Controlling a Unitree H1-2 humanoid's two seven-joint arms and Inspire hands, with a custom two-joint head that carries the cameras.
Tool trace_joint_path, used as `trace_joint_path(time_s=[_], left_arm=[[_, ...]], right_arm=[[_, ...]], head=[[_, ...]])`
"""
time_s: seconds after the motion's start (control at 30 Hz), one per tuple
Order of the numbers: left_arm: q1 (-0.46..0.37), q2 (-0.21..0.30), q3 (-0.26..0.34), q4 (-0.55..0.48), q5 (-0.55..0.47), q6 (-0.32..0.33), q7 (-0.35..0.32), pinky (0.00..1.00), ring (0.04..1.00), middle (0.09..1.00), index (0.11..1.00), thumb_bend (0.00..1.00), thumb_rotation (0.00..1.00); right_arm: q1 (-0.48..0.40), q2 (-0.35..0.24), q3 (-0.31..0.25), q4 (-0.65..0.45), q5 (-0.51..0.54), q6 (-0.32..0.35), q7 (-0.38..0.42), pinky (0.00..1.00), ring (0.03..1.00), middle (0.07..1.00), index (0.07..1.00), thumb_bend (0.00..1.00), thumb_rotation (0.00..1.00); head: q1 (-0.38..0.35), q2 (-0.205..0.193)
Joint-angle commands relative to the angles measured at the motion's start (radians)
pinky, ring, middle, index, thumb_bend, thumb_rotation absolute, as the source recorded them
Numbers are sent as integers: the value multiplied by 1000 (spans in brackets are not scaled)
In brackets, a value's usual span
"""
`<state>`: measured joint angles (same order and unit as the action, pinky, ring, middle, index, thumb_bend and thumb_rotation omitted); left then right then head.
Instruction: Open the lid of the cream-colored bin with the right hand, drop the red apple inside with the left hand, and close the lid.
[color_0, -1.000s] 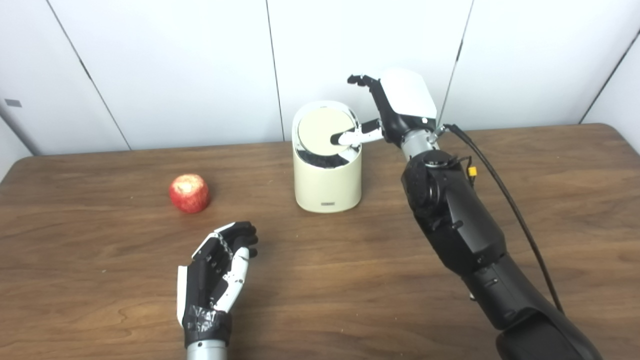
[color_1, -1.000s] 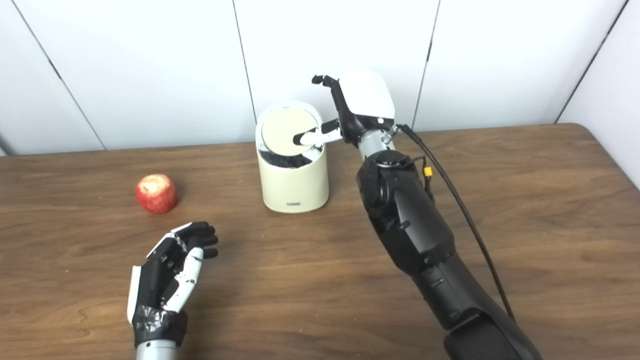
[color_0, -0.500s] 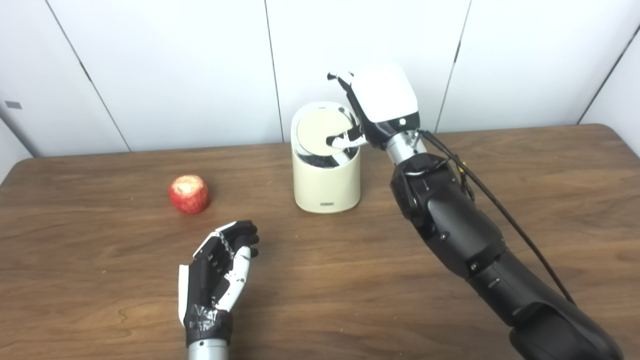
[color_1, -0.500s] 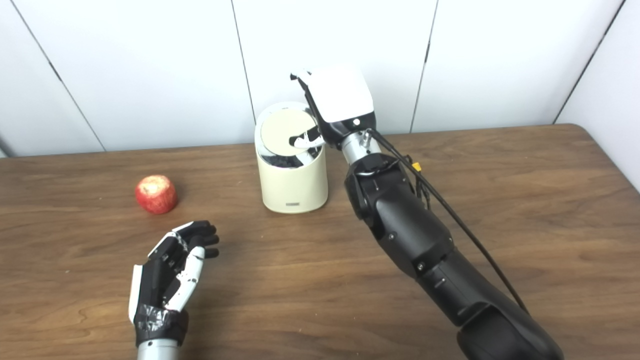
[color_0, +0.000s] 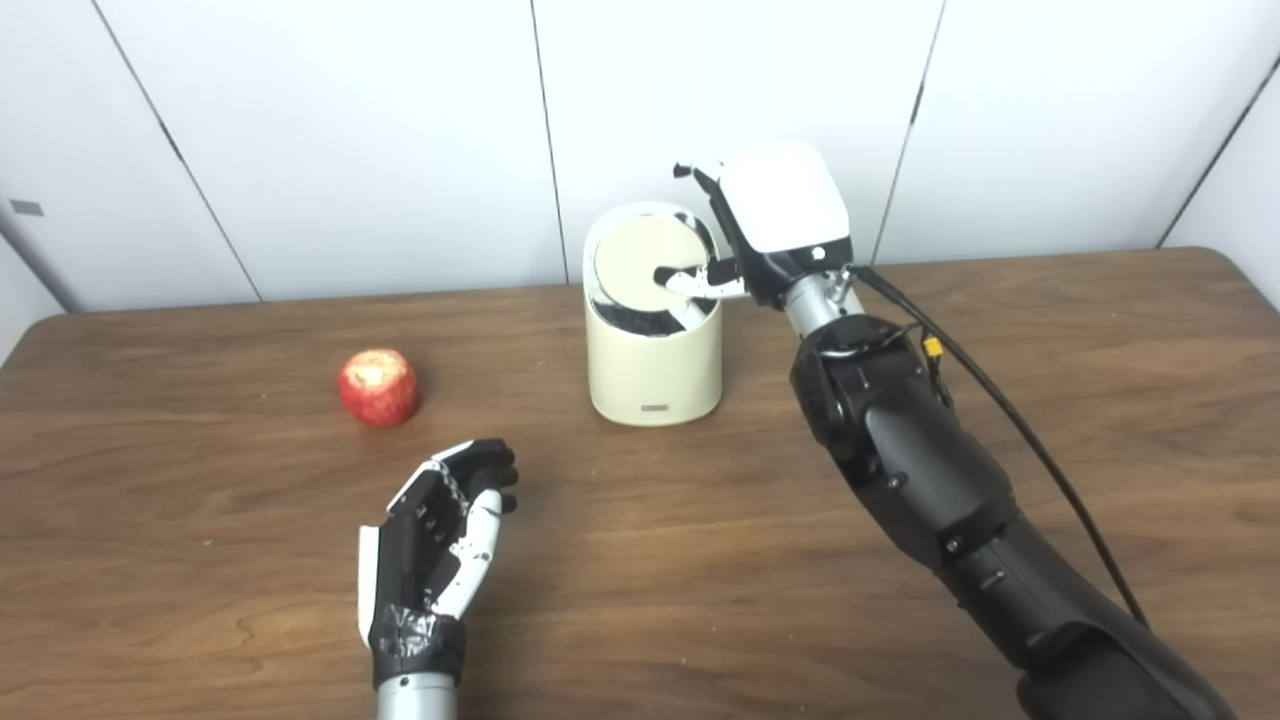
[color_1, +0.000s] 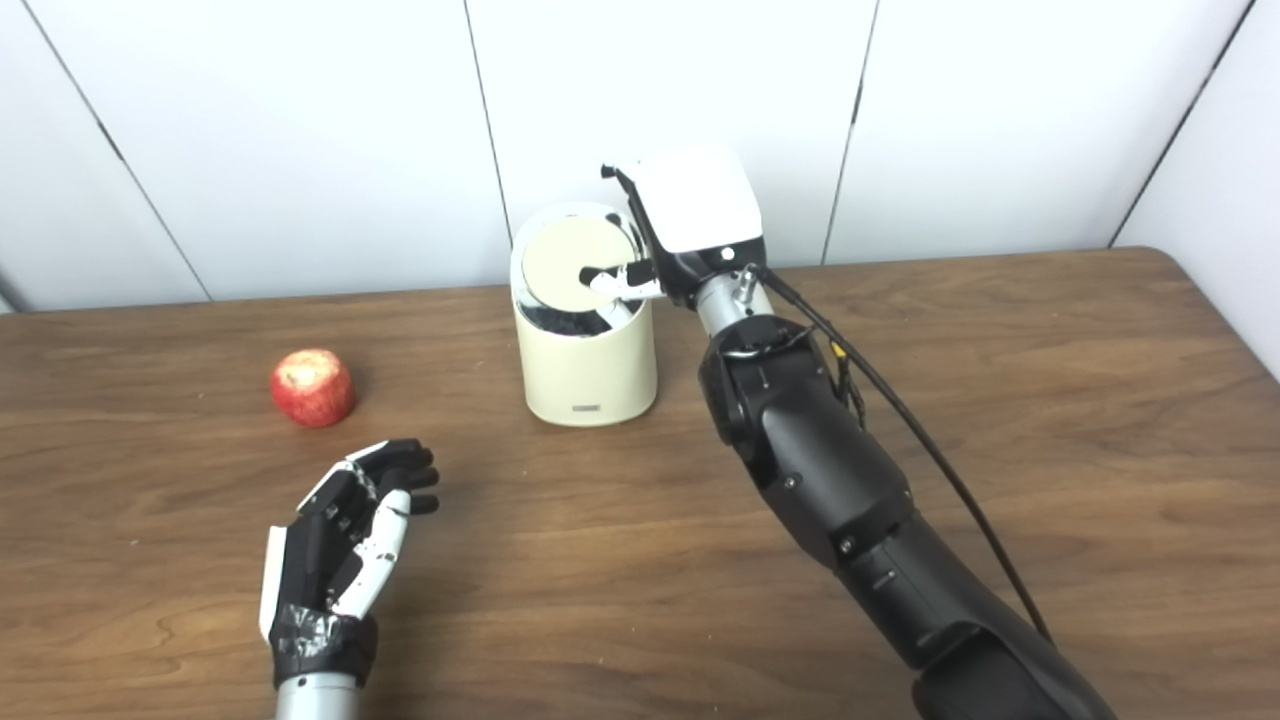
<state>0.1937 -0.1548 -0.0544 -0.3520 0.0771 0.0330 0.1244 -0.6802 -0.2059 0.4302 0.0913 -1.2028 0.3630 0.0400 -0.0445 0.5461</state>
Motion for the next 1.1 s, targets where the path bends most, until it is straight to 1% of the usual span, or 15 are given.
trace_joint_path(time_s=[0.0,0.07,0.2,0.27,0.33,0.4,0.43,0.5,0.57,0.67,0.77,0.93,1.0,1.03,1.07], left_arm=[[-20,-1,1,-3,-7,-40,-4,603,661,668,644,212,238],[-21,3,3,0,-12,-41,-6,609,666,672,646,226,244],[-22,5,7,3,-20,-42,-7,615,667,672,646,233,249],[-23,7,7,3,-15,-39,-7,618,666,670,646,235,248],[-24,10,7,4,-13,-39,-8,621,665,669,645,233,249],[-26,11,8,6,-12,-41,-9,622,664,669,645,230,249],[-26,11,8,7,-14,-40,-9,621,665,669,645,229,247],[-27,12,8,8,-11,-40,-9,626,667,669,644,229,245],[-29,13,9,11,-11,-42,-10,632,671,672,645,232,264],[-29,13,9,13,-13,-40,-11,645,683,680,651,234,272],[-31,15,9,20,-9,-51,-11,648,685,682,654,232,269],[-33,17,12,23,-8,-52,-10,641,680,681,654,235,278],[-34,18,14,20,-14,-47,-12,644,684,684,655,235,277],[-35,20,15,19,-18,-46,-14,644,685,685,656,233,277],[-35,22,16,19,-21,-47,-16,645,686,686,657,233,275]], right_arm=[[-26,7,-23,-41,4,11,0,613,720,756,752,770,599],[-26,16,-44,-77,16,21,21,623,725,764,751,772,717],[-30,28,-75,-144,20,34,49,640,736,773,763,812,898],[-33,39,-97,-177,37,37,56,661,750,783,773,837,960],[-40,55,-132,-234,73,49,77,684,768,796,785,866,987],[-45,65,-154,-268,84,55,91,686,781,811,801,903,998],[-49,67,-161,-283,83,52,89,665,777,812,800,925,999],[-54,65,-174,-318,78,48,86,623,752,792,788,966,1000],[-53,65,-186,-356,77,49,96,613,747,782,784,994,1000],[-42,72,-206,-414,85,50,106,600,737,775,779,1000,1000],[-25,79,-231,-465,118,44,110,589,733,777,780,1000,1000],[35,92,-260,-562,139,36,108,567,725,785,783,1000,1000],[81,101,-273,-607,156,23,88,561,718,781,778,991,1000],[109,104,-279,-631,163,14,77,561,716,780,774,955,976],[138,109,-285,-653,180,1,61,548,707,782,771,849,913]], head=[[-3,0],[-7,-2],[-5,-4],[-5,-4],[-4,-6],[-4,-8],[-5,-9],[-5,-11],[-5,-11],[-5,-12],[-1,-16],[0,-18],[1,-16],[2,-15],[1,-15]])
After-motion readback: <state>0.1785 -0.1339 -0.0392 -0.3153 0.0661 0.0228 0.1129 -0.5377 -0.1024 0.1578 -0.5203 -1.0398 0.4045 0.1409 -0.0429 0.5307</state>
